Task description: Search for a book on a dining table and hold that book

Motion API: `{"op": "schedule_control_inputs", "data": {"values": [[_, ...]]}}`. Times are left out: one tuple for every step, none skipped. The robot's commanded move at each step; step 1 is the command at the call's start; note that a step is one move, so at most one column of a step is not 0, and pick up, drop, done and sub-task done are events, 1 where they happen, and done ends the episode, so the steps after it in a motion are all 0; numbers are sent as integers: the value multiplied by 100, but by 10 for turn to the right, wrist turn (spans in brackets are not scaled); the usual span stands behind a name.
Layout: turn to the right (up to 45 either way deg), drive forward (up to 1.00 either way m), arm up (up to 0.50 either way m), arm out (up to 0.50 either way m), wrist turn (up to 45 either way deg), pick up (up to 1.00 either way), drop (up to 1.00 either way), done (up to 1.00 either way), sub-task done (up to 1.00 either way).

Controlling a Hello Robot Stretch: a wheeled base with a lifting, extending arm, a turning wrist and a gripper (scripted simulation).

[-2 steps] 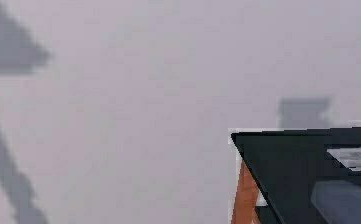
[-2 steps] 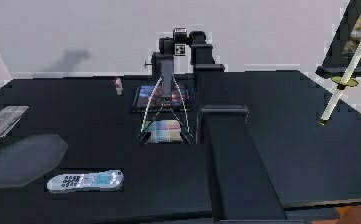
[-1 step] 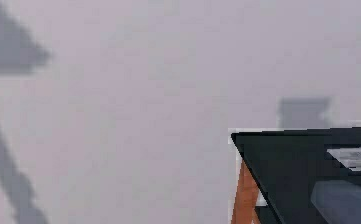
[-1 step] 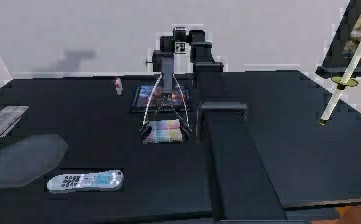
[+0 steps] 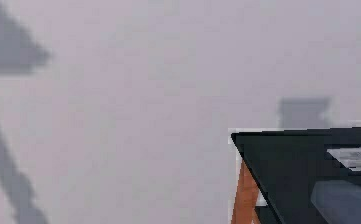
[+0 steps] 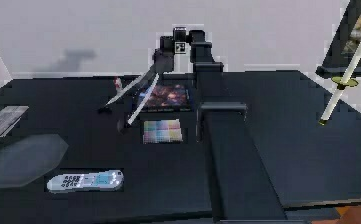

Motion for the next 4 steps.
{"op": "schedule_control_inputs", "data": {"values": [[0, 0, 0, 0, 450, 0, 0, 0, 0], [0, 0, 0, 0, 450, 0, 0, 0, 0], [0, 0, 0, 0, 240, 0, 0, 0, 0], [0, 0, -18, 0, 0, 0, 0, 0, 0]]}}
